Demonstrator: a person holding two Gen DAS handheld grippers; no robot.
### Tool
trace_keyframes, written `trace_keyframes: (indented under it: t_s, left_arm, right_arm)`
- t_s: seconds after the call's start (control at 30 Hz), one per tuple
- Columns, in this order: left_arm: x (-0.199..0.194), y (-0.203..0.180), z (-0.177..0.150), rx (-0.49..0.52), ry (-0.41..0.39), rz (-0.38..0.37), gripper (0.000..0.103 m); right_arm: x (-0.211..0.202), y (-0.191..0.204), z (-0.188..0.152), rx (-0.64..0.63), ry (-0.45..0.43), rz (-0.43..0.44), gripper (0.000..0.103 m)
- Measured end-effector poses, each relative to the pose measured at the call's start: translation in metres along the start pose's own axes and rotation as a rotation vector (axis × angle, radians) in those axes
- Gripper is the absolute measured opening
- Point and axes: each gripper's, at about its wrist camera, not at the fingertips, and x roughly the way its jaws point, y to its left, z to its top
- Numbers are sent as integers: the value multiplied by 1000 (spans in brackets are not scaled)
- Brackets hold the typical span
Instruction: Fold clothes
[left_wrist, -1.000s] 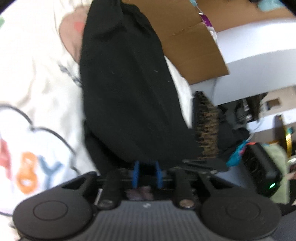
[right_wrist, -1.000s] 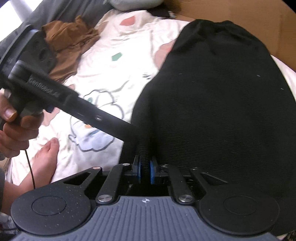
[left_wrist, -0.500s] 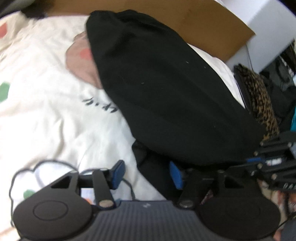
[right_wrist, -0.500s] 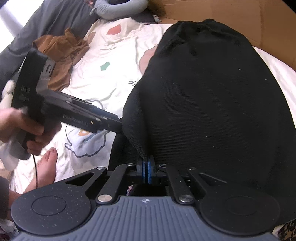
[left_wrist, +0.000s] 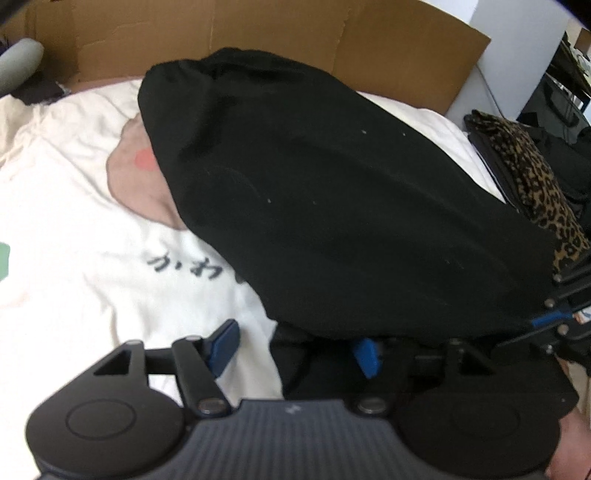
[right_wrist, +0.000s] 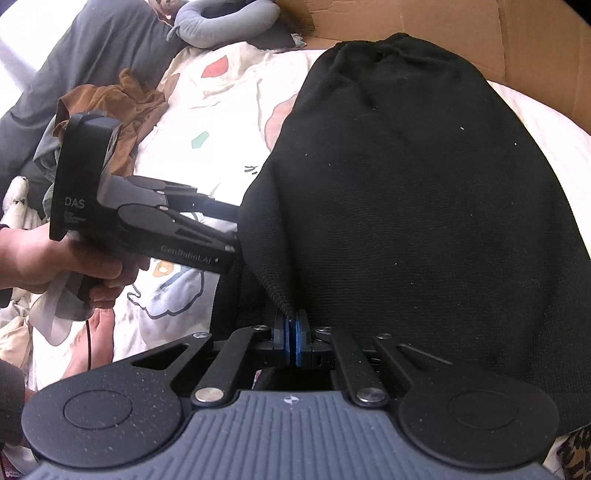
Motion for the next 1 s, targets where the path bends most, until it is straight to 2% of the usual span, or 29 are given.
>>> trace_keyframes:
  t_s: [0.07, 0.1, 0.17, 0.2, 0.47, 0.77, 0.83, 0.9, 1.0]
  left_arm:
    - [0, 3, 1, 4, -2, -12, 41]
    - [-1, 8, 1, -16, 0, -21, 36]
    - [-2, 17, 1, -56, 4, -39, 18]
    - [-4, 20, 1, -72, 6, -50, 15]
    - [-23, 28, -4, -109, -20, -55, 7]
    - [-26, 52, -11, -204, -10, -65, 5]
    - [-26, 56, -12, -221, -14, -68, 5]
    - [-26, 58, -12, -234, -17, -73, 5]
    - [-24, 60, -12, -252, -18, -79, 4]
  right_arm:
    - [0, -1, 0, 2, 2, 0, 1]
    - [1, -1, -1, 2, 3, 0, 1]
    - [1, -2, -1, 4, 4, 1, 1]
    - [1, -2, -2, 4, 8, 2, 1]
    - [6, 3, -6, -17, 34, 24, 1]
    - [12, 22, -11, -66, 107, 157, 5]
    - [14, 25, -12, -72, 123, 185, 15]
    - [12, 28, -13, -68, 124, 224, 32]
    - [9, 28, -14, -68, 123, 262, 35]
